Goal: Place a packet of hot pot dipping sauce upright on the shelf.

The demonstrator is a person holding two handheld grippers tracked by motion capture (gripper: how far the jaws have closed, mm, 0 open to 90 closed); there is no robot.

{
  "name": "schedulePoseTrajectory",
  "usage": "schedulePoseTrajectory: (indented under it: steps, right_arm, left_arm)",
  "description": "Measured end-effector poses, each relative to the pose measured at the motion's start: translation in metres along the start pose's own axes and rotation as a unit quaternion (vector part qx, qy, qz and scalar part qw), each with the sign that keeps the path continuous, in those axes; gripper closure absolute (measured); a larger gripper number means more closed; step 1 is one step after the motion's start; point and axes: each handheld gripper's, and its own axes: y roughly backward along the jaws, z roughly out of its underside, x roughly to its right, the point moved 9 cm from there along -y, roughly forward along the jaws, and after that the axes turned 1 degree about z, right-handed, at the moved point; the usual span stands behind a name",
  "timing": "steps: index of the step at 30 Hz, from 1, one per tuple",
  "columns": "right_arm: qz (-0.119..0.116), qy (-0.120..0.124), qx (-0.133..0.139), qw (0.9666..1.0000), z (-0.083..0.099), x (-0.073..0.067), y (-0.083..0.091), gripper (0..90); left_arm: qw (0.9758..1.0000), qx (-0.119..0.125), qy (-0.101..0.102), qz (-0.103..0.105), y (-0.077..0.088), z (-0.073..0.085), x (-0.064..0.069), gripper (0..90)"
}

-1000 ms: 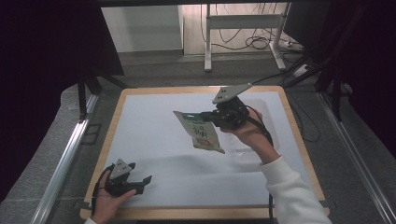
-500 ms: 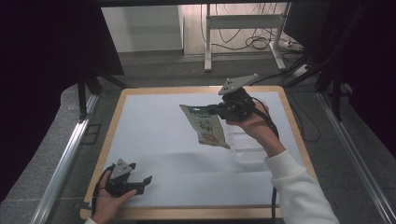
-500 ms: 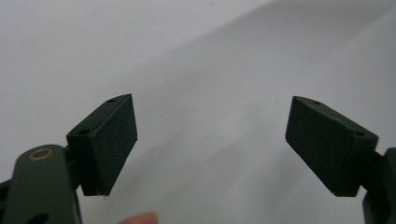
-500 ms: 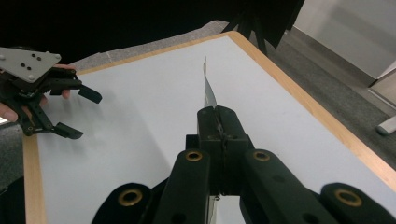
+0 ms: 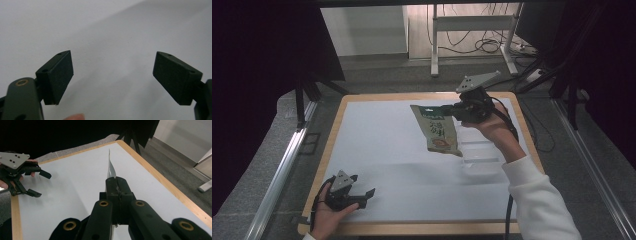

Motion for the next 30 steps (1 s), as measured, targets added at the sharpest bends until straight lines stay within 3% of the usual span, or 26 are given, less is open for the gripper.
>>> schedulePoseTrajectory:
  steps: [11,30]
  right_arm:
    - [0.009,-0.012,0.004,0.9999,0.004,0.018,0.01,89.6]
    - [0.024,-0.017,0.017,0.9994,0.009,0.032,0.027,89.6]
  left_arm:
    - [1.0,0.0,0.002,0.0,0.0,0.0,0.0,16.8]
    - [1.0,0.002,0.002,-0.002,0.001,0.0,-0.001,16.8]
